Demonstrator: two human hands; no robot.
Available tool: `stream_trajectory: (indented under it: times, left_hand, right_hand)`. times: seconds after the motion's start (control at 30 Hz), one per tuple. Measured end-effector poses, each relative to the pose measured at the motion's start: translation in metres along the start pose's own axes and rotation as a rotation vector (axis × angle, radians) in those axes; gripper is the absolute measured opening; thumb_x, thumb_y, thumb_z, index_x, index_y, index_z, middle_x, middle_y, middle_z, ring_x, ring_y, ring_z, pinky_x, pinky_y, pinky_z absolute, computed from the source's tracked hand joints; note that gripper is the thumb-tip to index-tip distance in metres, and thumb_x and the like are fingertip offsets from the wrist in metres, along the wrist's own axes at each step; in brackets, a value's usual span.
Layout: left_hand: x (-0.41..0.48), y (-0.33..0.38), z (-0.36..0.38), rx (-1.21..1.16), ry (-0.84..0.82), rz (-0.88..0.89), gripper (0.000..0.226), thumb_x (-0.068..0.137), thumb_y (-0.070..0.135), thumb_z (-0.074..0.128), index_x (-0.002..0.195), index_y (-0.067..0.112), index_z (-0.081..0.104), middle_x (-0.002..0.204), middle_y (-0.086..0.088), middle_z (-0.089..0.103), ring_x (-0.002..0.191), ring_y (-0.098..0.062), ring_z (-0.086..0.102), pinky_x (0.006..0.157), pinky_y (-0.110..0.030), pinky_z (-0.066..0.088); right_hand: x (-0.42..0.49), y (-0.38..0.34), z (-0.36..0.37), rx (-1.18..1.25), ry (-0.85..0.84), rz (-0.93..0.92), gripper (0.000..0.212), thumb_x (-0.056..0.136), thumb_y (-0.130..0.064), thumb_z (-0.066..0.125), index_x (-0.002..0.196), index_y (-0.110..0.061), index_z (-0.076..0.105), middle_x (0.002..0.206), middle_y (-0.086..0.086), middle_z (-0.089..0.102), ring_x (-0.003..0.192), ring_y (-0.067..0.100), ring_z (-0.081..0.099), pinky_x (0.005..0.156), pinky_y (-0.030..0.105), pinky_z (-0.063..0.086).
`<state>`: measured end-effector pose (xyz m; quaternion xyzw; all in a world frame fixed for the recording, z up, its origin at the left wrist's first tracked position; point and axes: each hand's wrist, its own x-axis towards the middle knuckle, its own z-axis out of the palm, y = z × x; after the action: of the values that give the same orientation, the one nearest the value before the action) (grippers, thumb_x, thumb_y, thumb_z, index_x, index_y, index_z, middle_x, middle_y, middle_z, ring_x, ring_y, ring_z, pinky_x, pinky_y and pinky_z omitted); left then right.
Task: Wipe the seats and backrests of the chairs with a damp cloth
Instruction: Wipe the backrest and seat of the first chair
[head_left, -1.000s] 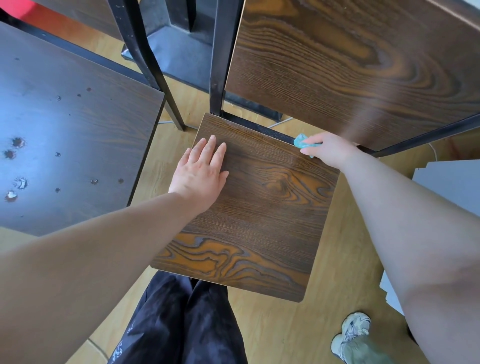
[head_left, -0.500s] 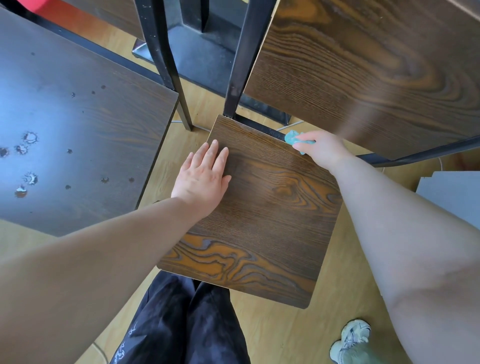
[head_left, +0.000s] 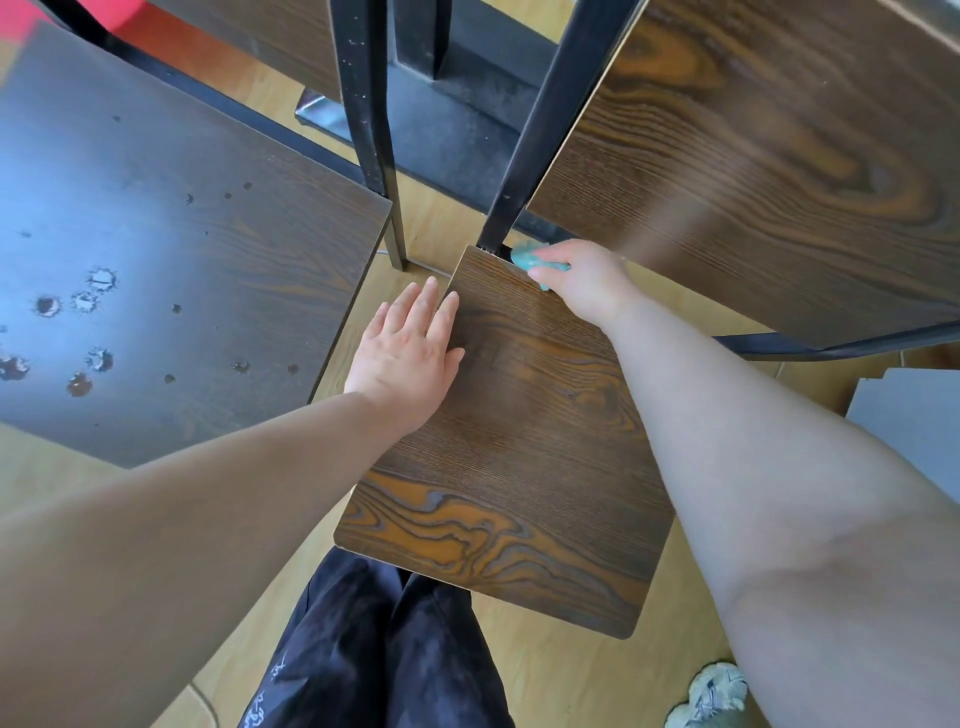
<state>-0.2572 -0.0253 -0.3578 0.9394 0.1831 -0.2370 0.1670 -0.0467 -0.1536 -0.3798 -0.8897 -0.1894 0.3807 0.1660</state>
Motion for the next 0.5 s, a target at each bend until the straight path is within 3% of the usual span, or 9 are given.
stream_trajectory:
  times: [0.17, 0.33, 0.5]
  left_hand:
    - [-0.001, -0.004, -0.001, -0.002, -0.007, -0.014, 0.061, 0.106, 0.046, 0.022, 0.159, 0.023, 0.002, 0.167, -0.004, -0.002, 0.154, -0.025, -0.004, 0.125, -0.042, 0.006]
    - [-0.001, -0.007, -0.002, 0.014, -0.002, -0.024, 0.061, 0.107, 0.046, 0.023, 0.159, 0.024, 0.002, 0.167, -0.004, -0.002, 0.154, -0.025, -0.004, 0.125, -0.042, 0.005]
    - [-0.004, -0.007, -0.003, 0.014, 0.014, -0.025, 0.061, 0.107, 0.046, 0.024, 0.16, 0.023, 0.003, 0.167, -0.005, 0.0, 0.154, -0.025, -0.003, 0.125, -0.042, 0.004]
  right_hand:
    - [0.016, -0.026, 0.011, -0.07, -0.006, -0.018, 0.036, 0.099, -0.038, 0.053, 0.132, -0.029, 0.06, 0.133, 0.0, 0.062, 0.12, 0.026, 0.055, 0.094, 0.03, 0.039]
    - [0.015, -0.023, 0.011, -0.057, 0.003, -0.019, 0.036, 0.099, -0.038, 0.053, 0.132, -0.028, 0.059, 0.131, 0.002, 0.062, 0.119, 0.027, 0.055, 0.097, 0.036, 0.043]
    - [0.019, -0.03, 0.011, -0.144, -0.01, -0.017, 0.033, 0.1, -0.036, 0.049, 0.13, -0.027, 0.059, 0.127, 0.004, 0.063, 0.115, 0.029, 0.057, 0.083, 0.028, 0.037]
